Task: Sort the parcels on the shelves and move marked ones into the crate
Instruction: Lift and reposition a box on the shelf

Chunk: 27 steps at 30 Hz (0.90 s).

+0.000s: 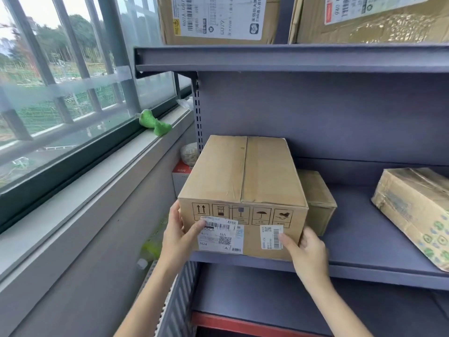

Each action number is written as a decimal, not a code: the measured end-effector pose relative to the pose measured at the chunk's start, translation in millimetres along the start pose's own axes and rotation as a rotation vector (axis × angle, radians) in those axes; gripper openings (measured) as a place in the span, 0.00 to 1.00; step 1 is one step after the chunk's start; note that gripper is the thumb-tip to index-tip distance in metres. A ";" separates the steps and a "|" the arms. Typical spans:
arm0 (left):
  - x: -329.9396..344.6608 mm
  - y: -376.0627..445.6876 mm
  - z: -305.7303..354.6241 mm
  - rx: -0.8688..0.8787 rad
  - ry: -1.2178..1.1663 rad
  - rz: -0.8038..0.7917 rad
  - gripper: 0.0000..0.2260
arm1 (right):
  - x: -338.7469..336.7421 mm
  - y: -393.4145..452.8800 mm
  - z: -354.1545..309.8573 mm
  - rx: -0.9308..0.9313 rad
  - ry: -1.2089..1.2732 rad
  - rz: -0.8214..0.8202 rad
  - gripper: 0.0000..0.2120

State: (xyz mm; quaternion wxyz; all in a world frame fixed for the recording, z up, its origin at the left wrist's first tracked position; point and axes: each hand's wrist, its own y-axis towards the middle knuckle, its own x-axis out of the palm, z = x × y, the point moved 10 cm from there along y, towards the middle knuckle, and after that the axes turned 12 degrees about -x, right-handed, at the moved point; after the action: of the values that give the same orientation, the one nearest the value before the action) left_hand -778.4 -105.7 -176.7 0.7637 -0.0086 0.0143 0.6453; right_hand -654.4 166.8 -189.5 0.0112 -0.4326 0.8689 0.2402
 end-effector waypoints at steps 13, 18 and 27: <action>35.5 -8.3 93.3 0.548 0.931 0.013 0.29 | 10.1 40.3 -97.5 -0.494 -0.541 -0.228 0.33; 34.0 -9.9 92.2 0.560 0.943 0.035 0.28 | 6.5 37.3 -99.4 -0.519 -0.504 -0.177 0.31; 37.0 -14.4 92.8 0.581 0.975 0.032 0.27 | 3.0 33.4 -100.6 -0.488 -0.515 -0.116 0.30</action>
State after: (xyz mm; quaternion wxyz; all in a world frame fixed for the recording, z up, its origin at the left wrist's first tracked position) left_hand -757.1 -68.8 -85.2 0.6300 -0.0948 0.5422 0.5479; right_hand -662.5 138.6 -87.6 0.1398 -0.3964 0.7288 0.5406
